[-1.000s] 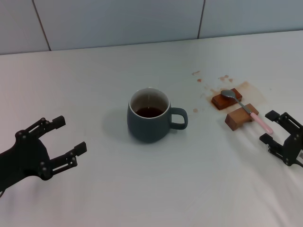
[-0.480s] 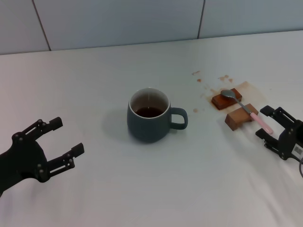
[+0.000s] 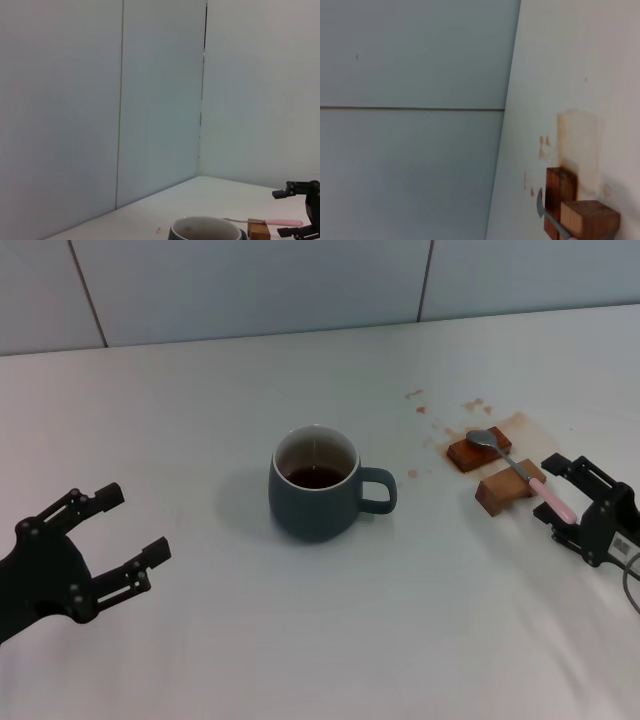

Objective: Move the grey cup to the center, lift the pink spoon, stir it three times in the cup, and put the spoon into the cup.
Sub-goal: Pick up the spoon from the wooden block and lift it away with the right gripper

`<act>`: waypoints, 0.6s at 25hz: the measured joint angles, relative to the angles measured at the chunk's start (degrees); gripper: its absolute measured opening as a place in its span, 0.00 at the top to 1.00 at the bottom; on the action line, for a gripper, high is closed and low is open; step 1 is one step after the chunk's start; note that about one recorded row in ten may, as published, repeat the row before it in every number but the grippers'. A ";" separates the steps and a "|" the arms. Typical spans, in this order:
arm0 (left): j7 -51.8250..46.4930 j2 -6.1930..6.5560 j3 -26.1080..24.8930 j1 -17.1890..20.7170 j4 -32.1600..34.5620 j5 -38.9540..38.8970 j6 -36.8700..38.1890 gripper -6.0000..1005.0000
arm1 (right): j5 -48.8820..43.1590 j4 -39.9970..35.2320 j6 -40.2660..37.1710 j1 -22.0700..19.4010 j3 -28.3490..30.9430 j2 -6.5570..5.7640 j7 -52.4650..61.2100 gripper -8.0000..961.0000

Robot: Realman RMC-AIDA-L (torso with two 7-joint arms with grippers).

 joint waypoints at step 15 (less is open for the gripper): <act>0.02 0.00 0.01 0.04 -0.09 -0.43 0.21 0.14 | 0.28 0.19 2.39 0.13 -1.17 0.10 0.06 0.27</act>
